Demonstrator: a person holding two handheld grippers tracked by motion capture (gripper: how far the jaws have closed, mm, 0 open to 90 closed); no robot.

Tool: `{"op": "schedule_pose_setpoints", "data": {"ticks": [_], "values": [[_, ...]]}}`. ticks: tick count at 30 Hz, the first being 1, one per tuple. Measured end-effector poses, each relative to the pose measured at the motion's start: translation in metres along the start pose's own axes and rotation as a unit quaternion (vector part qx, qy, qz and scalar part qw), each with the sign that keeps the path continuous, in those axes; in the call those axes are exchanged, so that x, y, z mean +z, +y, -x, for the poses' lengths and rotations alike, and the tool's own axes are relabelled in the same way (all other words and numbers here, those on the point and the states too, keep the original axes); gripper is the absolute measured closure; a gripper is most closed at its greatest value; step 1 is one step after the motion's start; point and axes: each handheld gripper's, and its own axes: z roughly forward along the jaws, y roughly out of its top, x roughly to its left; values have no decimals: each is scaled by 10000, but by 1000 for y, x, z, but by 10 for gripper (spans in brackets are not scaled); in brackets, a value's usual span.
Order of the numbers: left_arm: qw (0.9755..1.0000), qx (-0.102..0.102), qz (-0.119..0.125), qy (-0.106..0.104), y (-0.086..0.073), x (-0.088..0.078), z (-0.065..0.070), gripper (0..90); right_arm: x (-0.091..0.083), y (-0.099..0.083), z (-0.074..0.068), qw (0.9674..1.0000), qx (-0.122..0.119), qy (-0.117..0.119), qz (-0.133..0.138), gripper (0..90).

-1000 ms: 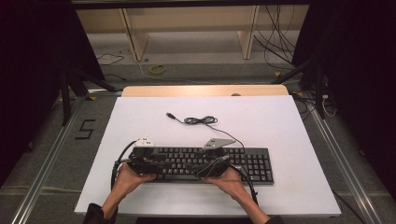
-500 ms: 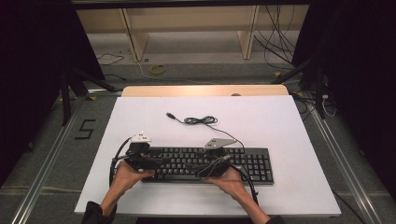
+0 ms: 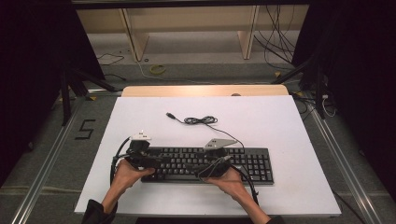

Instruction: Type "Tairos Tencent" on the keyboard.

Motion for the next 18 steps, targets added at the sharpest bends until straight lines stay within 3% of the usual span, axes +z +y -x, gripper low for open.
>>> {"op": "schedule_pose_setpoints", "data": {"ticks": [7, 18], "values": [[9999, 86, -115, 60, 0, 5, -1, 670, 0, -1, -1, 10000, 20, 6, -16, 346], [9993, 251, -279, 32, 1, 12, 0, 839, 1, -3, -3, 10000, -33, 57, -33, 346]]}}
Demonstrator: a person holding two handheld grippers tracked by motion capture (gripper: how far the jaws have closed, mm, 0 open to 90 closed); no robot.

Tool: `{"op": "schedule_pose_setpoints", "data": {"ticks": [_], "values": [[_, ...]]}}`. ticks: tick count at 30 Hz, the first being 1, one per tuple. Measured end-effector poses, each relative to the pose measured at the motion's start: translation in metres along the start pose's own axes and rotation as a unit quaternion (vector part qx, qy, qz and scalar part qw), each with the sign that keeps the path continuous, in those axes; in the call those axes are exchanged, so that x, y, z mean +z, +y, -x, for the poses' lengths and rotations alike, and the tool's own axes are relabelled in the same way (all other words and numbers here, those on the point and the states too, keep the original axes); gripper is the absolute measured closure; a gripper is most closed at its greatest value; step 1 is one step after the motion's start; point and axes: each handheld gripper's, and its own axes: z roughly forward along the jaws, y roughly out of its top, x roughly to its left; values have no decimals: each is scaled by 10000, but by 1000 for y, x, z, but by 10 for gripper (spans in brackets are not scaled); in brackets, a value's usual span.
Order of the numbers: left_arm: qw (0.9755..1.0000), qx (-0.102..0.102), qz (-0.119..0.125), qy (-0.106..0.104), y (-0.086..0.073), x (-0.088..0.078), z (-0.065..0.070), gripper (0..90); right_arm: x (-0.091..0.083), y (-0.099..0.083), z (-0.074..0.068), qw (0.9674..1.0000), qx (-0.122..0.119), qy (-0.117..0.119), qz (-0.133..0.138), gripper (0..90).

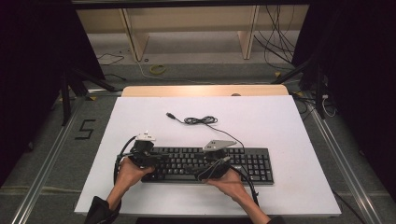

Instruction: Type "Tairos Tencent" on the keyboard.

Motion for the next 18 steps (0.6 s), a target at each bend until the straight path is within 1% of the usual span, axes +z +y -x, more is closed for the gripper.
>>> {"op": "schedule_pose_setpoints", "data": {"ticks": [1, 7, 18], "values": [[10000, -21, -5, -18, 0, 1, 1, 848, 0, 0, 0, 10000, -9, 6, -4, 346], [9999, 34, -108, -24, 0, 5, 1, 886, 0, 0, 0, 10000, -21, 10, -3, 346], [9997, 58, -222, 32, 0, 9, 0, 889, 0, -1, 0, 10000, -18, 3, -1, 346]]}}
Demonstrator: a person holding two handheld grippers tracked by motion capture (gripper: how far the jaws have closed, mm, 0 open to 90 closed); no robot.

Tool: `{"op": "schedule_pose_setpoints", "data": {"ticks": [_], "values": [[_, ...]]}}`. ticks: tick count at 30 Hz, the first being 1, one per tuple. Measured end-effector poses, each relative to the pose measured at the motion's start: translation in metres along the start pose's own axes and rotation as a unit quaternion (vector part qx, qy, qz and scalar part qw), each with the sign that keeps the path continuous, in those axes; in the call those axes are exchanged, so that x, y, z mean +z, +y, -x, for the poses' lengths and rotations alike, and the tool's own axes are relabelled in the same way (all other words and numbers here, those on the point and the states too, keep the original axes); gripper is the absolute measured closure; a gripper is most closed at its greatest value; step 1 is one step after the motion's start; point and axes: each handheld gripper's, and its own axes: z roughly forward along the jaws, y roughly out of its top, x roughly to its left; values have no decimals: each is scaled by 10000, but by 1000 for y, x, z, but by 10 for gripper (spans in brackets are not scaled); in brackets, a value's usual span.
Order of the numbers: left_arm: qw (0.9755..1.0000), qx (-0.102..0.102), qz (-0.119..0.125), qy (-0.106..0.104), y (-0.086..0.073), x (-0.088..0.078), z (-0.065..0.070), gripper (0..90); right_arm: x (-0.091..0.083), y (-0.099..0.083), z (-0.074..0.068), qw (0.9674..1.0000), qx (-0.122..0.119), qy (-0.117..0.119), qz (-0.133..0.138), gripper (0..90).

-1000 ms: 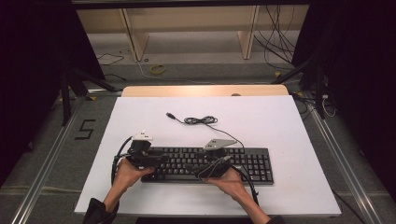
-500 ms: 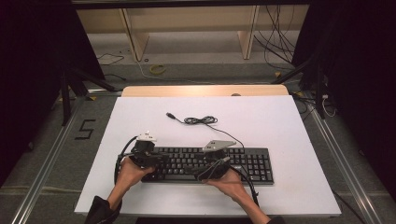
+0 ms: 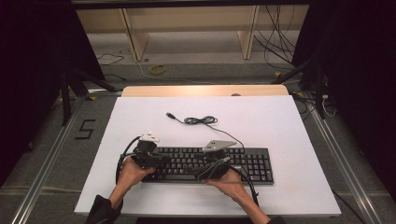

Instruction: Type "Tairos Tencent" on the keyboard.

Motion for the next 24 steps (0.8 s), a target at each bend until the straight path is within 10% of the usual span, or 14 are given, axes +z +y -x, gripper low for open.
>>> {"op": "schedule_pose_setpoints", "data": {"ticks": [24], "values": [[9998, -98, 180, -56, 3, -9, 3, 760, -2, 0, 0, 10000, -4, -24, 31, 346]]}}
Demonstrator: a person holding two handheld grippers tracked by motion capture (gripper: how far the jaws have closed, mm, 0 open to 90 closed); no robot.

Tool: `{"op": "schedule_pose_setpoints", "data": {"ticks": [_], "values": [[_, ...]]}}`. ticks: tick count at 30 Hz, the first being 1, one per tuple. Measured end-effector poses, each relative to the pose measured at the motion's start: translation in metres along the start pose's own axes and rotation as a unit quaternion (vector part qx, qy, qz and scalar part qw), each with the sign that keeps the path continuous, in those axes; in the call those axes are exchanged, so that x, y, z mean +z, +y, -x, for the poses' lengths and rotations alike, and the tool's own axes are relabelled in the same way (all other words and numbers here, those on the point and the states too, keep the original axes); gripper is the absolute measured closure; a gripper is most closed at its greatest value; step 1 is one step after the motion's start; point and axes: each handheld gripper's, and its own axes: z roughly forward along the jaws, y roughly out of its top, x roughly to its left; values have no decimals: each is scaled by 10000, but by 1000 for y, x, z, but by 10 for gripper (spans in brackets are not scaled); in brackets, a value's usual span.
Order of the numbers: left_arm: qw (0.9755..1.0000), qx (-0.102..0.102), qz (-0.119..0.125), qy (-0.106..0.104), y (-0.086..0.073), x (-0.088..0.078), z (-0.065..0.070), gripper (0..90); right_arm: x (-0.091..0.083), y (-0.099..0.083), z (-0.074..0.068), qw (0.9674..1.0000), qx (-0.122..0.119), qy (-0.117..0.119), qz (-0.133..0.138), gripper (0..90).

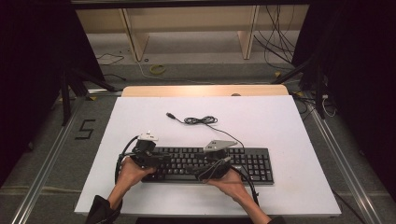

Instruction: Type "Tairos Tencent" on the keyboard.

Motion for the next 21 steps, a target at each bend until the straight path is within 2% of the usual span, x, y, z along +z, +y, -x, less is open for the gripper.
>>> {"op": "schedule_pose_setpoints", "data": {"ticks": [11, 21], "values": [[9999, -2, 101, -88, -1, -5, 2, 624, -1, 0, 0, 10000, -7, -13, 2, 347], [9999, -6, 160, -37, 0, -10, 6, 465, 1, 0, 0, 10000, -25, -7, -7, 351]]}}
